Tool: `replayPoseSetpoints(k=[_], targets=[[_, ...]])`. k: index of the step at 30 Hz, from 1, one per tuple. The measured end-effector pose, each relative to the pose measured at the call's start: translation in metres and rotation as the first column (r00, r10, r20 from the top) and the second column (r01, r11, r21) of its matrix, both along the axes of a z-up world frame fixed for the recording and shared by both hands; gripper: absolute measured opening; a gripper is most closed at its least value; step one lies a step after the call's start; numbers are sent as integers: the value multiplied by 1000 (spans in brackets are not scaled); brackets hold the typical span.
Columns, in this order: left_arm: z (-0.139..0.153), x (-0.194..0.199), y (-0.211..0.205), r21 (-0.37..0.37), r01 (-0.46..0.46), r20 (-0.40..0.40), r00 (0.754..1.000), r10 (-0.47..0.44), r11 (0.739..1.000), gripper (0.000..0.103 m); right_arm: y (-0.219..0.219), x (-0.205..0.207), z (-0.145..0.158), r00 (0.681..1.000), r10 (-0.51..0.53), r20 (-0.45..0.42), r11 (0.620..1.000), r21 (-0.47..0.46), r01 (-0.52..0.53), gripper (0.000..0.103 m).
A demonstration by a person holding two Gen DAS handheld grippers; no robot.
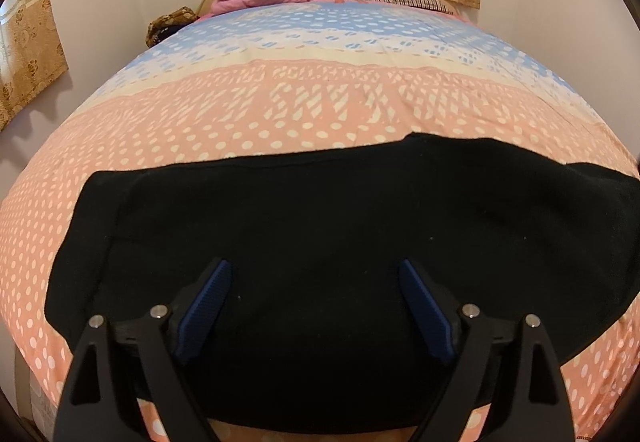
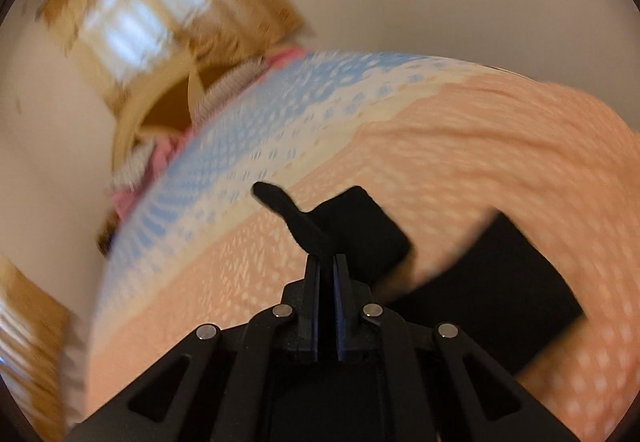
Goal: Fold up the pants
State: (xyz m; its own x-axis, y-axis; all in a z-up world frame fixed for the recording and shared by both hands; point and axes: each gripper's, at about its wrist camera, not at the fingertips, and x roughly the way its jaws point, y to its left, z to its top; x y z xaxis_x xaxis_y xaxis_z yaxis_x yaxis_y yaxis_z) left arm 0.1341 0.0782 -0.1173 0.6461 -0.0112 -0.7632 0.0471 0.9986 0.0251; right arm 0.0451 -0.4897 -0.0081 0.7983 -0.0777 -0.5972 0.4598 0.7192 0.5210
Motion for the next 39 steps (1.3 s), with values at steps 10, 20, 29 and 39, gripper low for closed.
replayPoseSetpoints(k=[10, 20, 29, 39], targets=[[0, 3, -2, 17, -3, 4, 1000, 3, 1000, 93, -35, -81, -89, 994, -110, -12, 973, 205, 110, 10], [22, -7, -21, 60, 57, 57, 997, -60, 997, 94, -66, -105, -39, 973, -221, -62, 974, 26, 223, 17], [44, -36, -93, 13, 283, 114, 952, -283, 959, 94, -99, -5, -44, 985, 33, -167, 998, -46, -41, 42], [11, -46, -138, -33, 325, 18, 946, -325, 945, 95, -80, 39, -60, 952, 148, -269, 964, -176, -200, 15]])
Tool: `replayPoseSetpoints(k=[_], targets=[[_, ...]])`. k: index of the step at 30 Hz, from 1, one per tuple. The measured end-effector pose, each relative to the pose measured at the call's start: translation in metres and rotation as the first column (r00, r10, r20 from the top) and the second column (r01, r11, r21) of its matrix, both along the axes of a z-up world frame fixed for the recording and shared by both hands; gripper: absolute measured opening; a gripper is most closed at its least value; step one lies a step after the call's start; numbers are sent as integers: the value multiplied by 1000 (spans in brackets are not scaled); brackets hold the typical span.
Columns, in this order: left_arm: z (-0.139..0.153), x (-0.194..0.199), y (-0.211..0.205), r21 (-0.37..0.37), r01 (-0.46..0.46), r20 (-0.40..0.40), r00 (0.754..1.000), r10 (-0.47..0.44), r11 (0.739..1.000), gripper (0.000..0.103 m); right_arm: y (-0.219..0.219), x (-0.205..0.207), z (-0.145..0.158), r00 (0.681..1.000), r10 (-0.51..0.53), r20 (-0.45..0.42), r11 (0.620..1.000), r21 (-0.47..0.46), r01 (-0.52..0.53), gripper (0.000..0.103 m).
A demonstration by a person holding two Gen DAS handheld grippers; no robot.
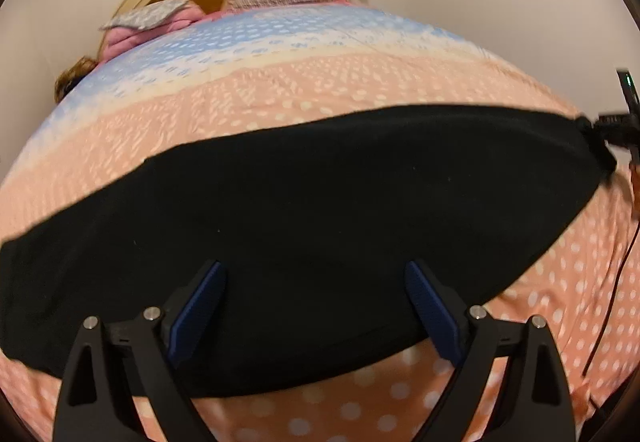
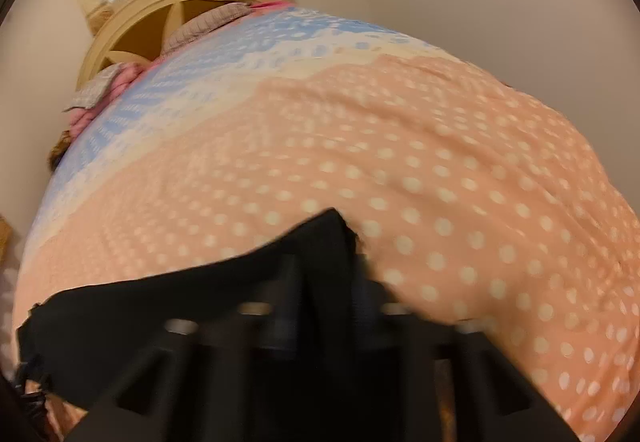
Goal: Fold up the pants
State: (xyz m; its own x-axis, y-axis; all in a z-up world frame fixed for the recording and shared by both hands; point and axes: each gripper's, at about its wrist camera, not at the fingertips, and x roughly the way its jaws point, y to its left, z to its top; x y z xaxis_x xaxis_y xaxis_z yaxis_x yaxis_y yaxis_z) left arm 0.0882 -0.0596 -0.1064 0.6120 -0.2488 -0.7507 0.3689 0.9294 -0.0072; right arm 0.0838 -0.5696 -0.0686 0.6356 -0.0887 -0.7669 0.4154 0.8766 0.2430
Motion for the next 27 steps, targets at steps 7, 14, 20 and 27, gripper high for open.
replayPoseSetpoints(k=[7, 14, 20, 27], targets=[[0, -12, -5, 30, -32, 40, 999, 31, 999, 96, -5, -10, 13, 994, -91, 65, 984, -147, 99, 12], [-2, -10, 4, 11, -36, 45, 998, 35, 999, 101, -34, -19, 0, 992, -110, 67, 994, -7, 111, 44], [16, -11, 6, 17, -2, 93, 996, 0, 1000, 100, 2, -77, 39, 951, -198, 235, 977, -33, 212, 44], [22, 4, 16, -14, -57, 132, 990, 58, 998, 100, 140, -44, 34, 963, 193, 189, 980, 7, -198, 44]])
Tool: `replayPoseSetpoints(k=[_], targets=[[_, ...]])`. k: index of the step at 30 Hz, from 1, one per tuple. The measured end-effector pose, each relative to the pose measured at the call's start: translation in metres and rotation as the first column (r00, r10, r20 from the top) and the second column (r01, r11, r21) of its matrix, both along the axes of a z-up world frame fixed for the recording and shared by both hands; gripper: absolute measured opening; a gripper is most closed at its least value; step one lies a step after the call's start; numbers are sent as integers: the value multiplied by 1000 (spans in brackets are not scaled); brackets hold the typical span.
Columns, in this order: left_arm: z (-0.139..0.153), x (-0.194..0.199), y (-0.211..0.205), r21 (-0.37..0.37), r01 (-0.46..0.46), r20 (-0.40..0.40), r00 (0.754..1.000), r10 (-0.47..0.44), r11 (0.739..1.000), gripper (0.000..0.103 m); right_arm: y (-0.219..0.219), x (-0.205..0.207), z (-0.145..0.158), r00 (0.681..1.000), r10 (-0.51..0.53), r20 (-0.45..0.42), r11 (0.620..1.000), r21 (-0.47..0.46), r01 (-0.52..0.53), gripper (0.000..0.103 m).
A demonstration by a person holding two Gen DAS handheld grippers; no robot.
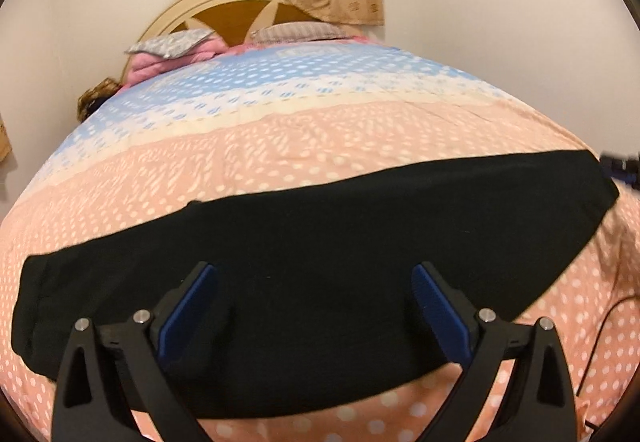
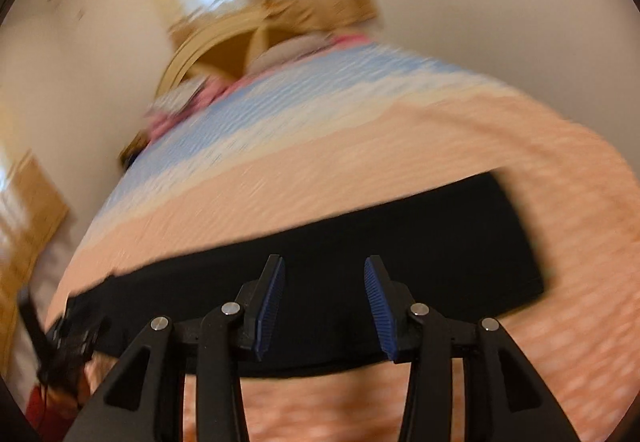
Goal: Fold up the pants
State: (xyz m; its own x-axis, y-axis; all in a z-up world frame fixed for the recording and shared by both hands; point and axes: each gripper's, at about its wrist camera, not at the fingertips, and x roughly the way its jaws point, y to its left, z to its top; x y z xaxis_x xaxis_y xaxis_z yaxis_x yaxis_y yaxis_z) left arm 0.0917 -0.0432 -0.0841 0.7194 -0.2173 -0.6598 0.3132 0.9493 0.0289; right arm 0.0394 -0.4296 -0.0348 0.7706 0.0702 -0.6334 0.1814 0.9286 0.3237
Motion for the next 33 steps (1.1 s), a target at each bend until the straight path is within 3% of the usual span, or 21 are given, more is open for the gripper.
replayPoseSetpoints(k=[4, 6, 8, 11, 13, 15, 19, 23, 25, 27, 30, 33], targets=[[-26, 4, 6, 58, -23, -68, 997, 27, 998, 101, 51, 22, -29, 989, 106, -102, 994, -21, -108, 44], [-30, -4, 16, -6, -24, -74, 997, 23, 1000, 101, 66, 24, -54, 968, 120, -219, 990, -40, -132, 44], [-30, -6, 21, -17, -4, -86, 996, 3, 1000, 101, 75, 14, -52, 973, 114, -199, 985, -104, -136, 44], [-27, -7, 24, -14, 11, -90, 996, -13, 1000, 101, 87, 15, -46, 952, 106, -288, 972, -172, -160, 44], [-20, -7, 27, -18, 11, -80, 997, -13, 1000, 101, 91, 10, -30, 965, 83, -248, 973, -190, -133, 44], [-12, -9, 33, -33, 3, -46, 999, -4, 999, 101, 106, 9, -4, 979, 140, -148, 967, -192, -167, 44], [-9, -1, 47, -37, -55, -40, 998, 54, 998, 101, 152, 43, 14, 971, 234, -38, 951, -200, -237, 44], [-23, 3, 67, -13, -111, -79, 991, 109, 994, 101, 208, 91, 0, 949, 311, -46, 933, -173, -314, 44], [-34, 3, 72, 3, -106, -120, 987, 105, 994, 101, 235, 109, -20, 927, 363, -89, 917, -144, -373, 44], [-32, -1, 78, -12, -84, -107, 991, 82, 996, 101, 255, 118, -43, 913, 379, -151, 904, -148, -400, 49], [-22, -5, 85, 11, -71, -78, 994, 71, 997, 101, 274, 105, -38, 921, 364, -140, 884, -261, -389, 55], [-3, -3, 107, 18, -100, 1, 995, 100, 995, 101, 281, 79, -18, 918, 396, -31, 879, -277, -389, 55]])
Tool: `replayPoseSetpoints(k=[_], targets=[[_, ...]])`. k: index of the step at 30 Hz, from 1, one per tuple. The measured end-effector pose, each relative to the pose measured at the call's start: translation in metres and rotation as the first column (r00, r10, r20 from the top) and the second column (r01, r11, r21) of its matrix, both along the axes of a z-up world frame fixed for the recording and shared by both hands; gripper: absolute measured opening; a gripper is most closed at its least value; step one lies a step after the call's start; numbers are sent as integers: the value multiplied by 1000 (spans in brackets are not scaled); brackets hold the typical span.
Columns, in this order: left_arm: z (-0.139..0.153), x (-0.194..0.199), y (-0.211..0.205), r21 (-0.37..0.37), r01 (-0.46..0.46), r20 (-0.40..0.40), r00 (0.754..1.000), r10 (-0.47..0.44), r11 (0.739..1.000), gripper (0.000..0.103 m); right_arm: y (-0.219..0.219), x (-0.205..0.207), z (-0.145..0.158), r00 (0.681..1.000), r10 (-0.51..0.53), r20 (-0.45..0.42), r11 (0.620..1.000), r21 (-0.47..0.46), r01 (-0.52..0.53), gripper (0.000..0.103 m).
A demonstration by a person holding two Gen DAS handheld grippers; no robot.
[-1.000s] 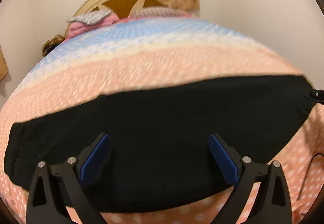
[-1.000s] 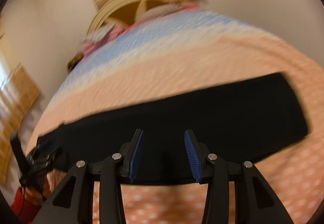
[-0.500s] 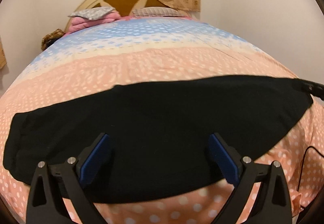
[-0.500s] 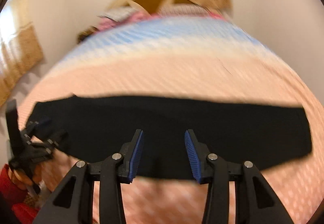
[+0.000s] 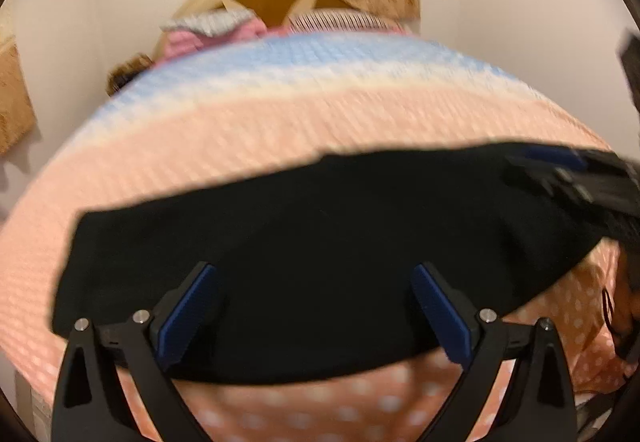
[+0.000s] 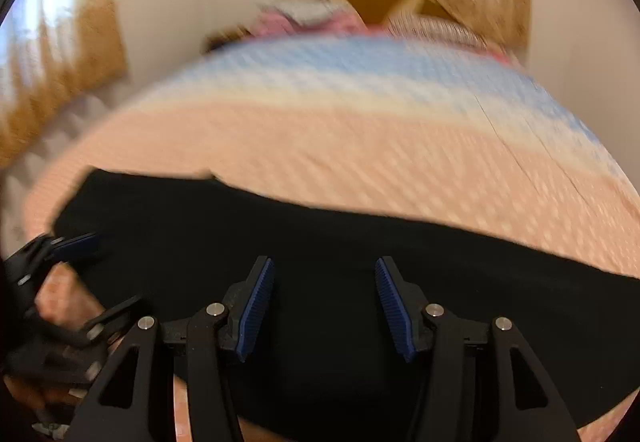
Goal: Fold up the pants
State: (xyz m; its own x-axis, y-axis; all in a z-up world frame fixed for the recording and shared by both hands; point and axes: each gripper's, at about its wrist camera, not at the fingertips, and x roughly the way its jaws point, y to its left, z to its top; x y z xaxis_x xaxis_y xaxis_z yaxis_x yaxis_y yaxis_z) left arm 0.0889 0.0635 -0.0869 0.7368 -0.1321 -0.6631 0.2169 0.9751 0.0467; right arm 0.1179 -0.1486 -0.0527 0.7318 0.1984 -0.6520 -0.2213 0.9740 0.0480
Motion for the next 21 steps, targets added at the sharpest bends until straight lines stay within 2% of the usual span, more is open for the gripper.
replayPoseSetpoints(k=[2, 4, 8, 9, 11, 13, 15, 18, 21], targets=[[7, 6, 24, 0, -68, 29, 997, 68, 998, 101, 16, -19, 5, 998, 46, 35, 998, 29, -47, 55], [2, 16, 46, 1, -145, 17, 989, 145, 989, 101, 32, -20, 1, 995, 97, 18, 994, 56, -97, 55], [-29, 32, 90, 9, -292, -69, 954, 292, 956, 101, 55, -20, -35, 985, 137, -105, 990, 57, -132, 56], [-34, 32, 94, -1, -287, -76, 955, 286, 958, 101, 59, -21, -41, 988, 130, -82, 991, 27, -128, 56], [-32, 29, 87, 27, -271, -42, 961, 272, 962, 101, 63, -25, -37, 986, 148, -77, 989, 4, -148, 60], [-28, 30, 76, 64, -258, -32, 965, 260, 964, 101, 55, -26, -28, 986, 145, -78, 988, 59, -141, 60], [-21, 27, 68, 44, -232, -22, 972, 233, 972, 101, 29, -30, -11, 995, 93, -33, 981, 176, -86, 60], [-7, 25, 55, 14, -188, -5, 982, 188, 982, 101, -23, -40, 16, 997, -63, 49, 964, 263, 48, 60], [7, 19, 42, 8, -155, 23, 988, 155, 988, 101, -107, -56, 37, 953, -286, 100, 915, 323, 241, 60]])
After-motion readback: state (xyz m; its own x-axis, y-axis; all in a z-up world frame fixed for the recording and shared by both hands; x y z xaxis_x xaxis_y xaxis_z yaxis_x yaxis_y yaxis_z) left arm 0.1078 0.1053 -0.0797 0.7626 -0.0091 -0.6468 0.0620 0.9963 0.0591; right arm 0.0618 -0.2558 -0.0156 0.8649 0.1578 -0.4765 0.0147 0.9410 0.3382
